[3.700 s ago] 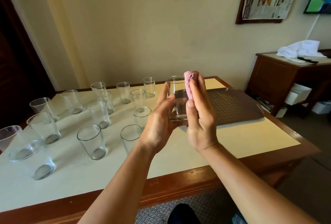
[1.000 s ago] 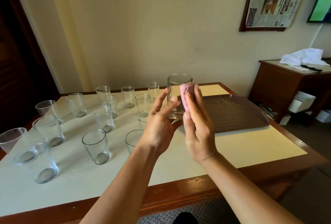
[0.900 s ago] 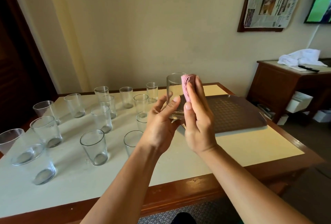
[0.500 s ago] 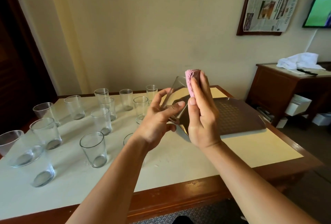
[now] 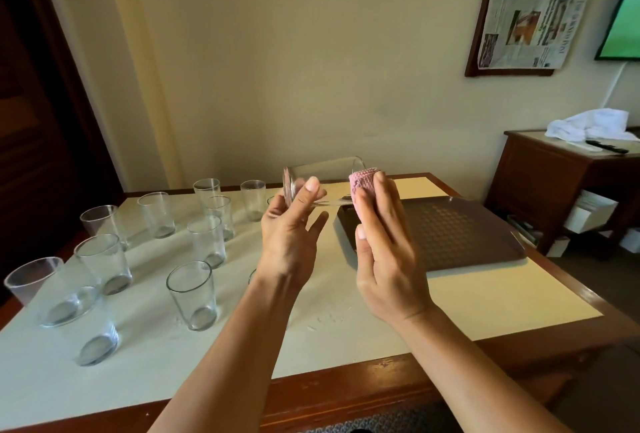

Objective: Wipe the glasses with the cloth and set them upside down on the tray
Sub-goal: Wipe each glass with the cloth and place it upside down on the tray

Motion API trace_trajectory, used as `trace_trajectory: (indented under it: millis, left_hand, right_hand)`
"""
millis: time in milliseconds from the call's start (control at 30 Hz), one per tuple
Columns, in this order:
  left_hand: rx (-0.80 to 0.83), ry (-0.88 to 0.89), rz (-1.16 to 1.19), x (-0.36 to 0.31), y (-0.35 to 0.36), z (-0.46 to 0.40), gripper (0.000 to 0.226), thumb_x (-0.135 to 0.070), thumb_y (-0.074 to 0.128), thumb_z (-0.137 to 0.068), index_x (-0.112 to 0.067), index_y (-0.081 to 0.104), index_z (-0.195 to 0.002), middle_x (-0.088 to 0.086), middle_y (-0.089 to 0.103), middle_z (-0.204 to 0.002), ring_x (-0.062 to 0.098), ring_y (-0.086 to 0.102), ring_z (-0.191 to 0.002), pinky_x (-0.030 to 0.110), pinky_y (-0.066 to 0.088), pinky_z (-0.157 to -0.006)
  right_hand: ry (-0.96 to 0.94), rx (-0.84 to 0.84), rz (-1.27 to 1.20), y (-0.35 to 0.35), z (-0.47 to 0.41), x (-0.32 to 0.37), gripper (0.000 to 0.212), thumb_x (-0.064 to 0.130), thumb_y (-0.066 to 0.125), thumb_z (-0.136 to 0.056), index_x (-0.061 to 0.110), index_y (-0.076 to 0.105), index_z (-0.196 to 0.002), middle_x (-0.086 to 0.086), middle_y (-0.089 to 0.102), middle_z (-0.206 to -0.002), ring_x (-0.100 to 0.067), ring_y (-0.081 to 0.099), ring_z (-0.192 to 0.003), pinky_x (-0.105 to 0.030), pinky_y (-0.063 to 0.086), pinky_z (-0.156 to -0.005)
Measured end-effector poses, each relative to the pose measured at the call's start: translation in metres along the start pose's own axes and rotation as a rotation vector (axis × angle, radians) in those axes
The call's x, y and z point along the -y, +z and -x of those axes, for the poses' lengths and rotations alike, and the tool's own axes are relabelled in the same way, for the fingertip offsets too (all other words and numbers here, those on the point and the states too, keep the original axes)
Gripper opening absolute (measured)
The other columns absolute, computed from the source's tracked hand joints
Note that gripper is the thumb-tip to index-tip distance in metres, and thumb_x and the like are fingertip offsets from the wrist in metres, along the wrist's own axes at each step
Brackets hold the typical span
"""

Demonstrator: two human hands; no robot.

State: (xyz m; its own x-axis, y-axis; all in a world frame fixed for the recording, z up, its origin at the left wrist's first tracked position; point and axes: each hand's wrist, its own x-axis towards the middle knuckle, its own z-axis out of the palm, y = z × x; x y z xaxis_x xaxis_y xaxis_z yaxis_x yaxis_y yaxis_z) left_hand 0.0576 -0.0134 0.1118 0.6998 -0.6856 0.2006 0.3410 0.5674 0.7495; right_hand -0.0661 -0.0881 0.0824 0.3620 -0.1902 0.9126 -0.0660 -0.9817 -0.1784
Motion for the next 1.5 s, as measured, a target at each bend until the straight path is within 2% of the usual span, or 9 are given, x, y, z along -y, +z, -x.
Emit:
trace_trajectory:
  millis: [167,233,333,400,500,667,1000,1167,1500]
  left_hand:
    - [-0.024,-0.013,0.06,-0.003,0.002,-0.001,0.028,-0.039,0.086,-0.081,-0.023,0.067,-0.094,-0.003,0.068,-0.09,0.015,0.068,-0.087,0.04,0.054,-0.094]
    - [-0.01,-0.028,0.027,-0.003,0.006,0.0,0.057,-0.047,0.091,-0.075,-0.011,0.068,-0.112,0.007,0.068,-0.102,0.02,0.069,-0.09,0.035,0.058,-0.082]
    - [0.012,-0.048,-0.028,0.0,0.011,0.004,0.102,-0.068,0.084,-0.072,0.005,0.055,-0.138,0.023,0.065,-0.128,0.033,0.066,-0.114,0.046,0.053,-0.1]
    - [0.04,-0.082,-0.132,0.002,0.012,0.004,0.097,-0.079,0.066,-0.081,-0.005,0.056,-0.142,0.019,0.067,-0.133,0.033,0.067,-0.12,0.05,0.051,-0.106]
    - [0.069,-0.194,-0.256,0.002,0.013,0.006,0.077,-0.081,0.05,-0.086,-0.026,0.064,-0.137,0.01,0.074,-0.123,0.025,0.075,-0.105,0.039,0.061,-0.08]
    - [0.13,-0.264,-0.288,-0.002,0.01,0.003,0.039,-0.044,0.043,-0.104,-0.021,0.074,-0.113,0.012,0.071,-0.102,0.025,0.069,-0.086,0.04,0.056,-0.077]
    - [0.165,-0.108,-0.304,0.019,0.013,0.018,0.067,-0.06,0.063,-0.091,-0.012,0.056,-0.137,0.013,0.068,-0.106,0.02,0.068,-0.084,0.027,0.053,-0.066]
    - [0.141,-0.239,-0.197,0.007,0.009,0.009,0.041,-0.042,0.046,-0.106,-0.022,0.06,-0.139,0.01,0.066,-0.109,0.025,0.062,-0.09,0.038,0.053,-0.078]
    - [0.113,-0.192,-0.146,0.006,0.006,0.012,0.05,-0.047,0.051,-0.104,-0.018,0.059,-0.144,0.005,0.072,-0.117,0.014,0.069,-0.084,0.028,0.057,-0.069]
  right_hand:
    - [-0.116,0.022,0.051,0.001,-0.005,0.007,0.042,0.001,0.047,-0.101,-0.009,0.051,-0.142,-0.03,0.038,-0.155,-0.045,0.032,-0.149,-0.049,0.033,-0.122]
    - [-0.109,0.038,0.029,0.005,-0.005,0.011,0.042,0.004,0.045,-0.102,-0.008,0.052,-0.142,-0.028,0.04,-0.155,-0.043,0.034,-0.149,-0.049,0.035,-0.121]
    - [-0.042,0.06,-0.069,0.009,-0.005,0.014,0.043,0.006,0.043,-0.103,-0.004,0.051,-0.144,-0.024,0.04,-0.157,-0.037,0.034,-0.15,-0.043,0.032,-0.123]
    - [0.042,0.088,-0.164,0.011,-0.007,0.013,0.045,0.008,0.041,-0.104,0.0,0.047,-0.148,-0.017,0.038,-0.16,-0.03,0.032,-0.152,-0.041,0.031,-0.124]
    - [0.187,0.117,-0.313,0.013,-0.01,0.005,0.047,0.01,0.039,-0.107,0.005,0.039,-0.154,-0.008,0.036,-0.163,-0.02,0.029,-0.154,-0.046,0.033,-0.123]
    - [0.274,0.081,-0.419,0.008,0.009,0.004,0.049,0.018,0.037,-0.108,0.003,0.034,-0.155,-0.009,0.034,-0.164,-0.024,0.028,-0.154,-0.051,0.033,-0.122]
    - [0.248,-0.011,-0.441,0.009,-0.007,0.004,0.049,0.004,0.04,-0.105,-0.004,0.035,-0.153,-0.015,0.035,-0.162,-0.029,0.027,-0.154,-0.052,0.029,-0.124]
    - [0.205,0.024,-0.458,0.007,0.023,0.016,0.046,0.008,0.041,-0.105,-0.002,0.039,-0.15,-0.009,0.034,-0.163,-0.03,0.03,-0.154,-0.041,0.031,-0.123]
    - [0.227,0.076,-0.536,0.013,0.023,0.022,0.046,0.005,0.041,-0.106,0.001,0.038,-0.152,-0.015,0.033,-0.164,-0.035,0.026,-0.154,-0.058,0.034,-0.12]
